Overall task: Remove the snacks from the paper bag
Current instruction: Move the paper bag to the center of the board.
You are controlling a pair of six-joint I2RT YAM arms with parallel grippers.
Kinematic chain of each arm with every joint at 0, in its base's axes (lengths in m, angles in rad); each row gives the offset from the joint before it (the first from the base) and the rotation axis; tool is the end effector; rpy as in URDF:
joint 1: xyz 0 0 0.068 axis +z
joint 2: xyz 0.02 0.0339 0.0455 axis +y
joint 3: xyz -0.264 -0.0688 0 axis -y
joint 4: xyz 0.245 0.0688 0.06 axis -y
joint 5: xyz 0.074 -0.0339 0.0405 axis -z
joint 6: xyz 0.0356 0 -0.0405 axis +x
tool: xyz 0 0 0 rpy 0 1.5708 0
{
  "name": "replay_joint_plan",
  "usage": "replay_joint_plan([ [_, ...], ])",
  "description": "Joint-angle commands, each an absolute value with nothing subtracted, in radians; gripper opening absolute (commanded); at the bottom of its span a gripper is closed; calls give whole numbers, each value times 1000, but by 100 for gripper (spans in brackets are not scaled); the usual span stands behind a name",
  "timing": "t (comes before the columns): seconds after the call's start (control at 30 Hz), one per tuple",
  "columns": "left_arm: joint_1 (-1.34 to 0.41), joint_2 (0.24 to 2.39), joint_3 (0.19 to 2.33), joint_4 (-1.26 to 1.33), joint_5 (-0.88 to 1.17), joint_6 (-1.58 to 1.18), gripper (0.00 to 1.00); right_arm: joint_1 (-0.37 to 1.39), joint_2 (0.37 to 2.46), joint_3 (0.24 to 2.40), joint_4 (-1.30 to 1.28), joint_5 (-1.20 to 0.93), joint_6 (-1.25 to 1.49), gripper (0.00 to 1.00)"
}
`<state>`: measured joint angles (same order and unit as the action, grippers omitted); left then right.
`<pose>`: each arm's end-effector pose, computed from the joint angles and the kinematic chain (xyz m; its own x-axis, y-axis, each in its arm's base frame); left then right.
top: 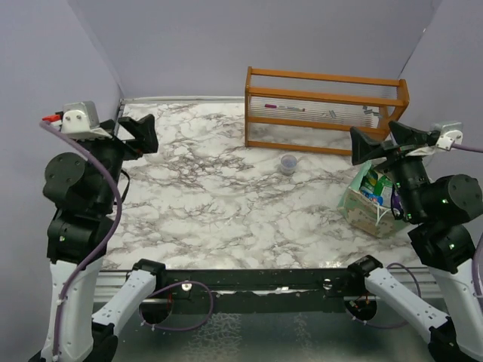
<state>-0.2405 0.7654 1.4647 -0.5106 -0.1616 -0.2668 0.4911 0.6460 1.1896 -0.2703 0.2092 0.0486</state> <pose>0.0846 -0.0149 0.5205 0.1542 -0.3057 -0.9395 0.1267 0.9492 -0.2881 0.0852 0.0372 0.4799 0.2239 0.1736 -0.9590 -0.2962 0.9496 0.1028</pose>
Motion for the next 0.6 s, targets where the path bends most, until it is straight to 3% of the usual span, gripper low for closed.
replay_joint_plan([
  [0.0, -206, 787, 1332, -367, -216, -316, 99, 409, 654, 1151, -327, 263, 126, 99],
  [0.57, -102, 841, 844, 63, -328, -390, 99, 155, 602, 1068, -665, 403, 403, 99],
])
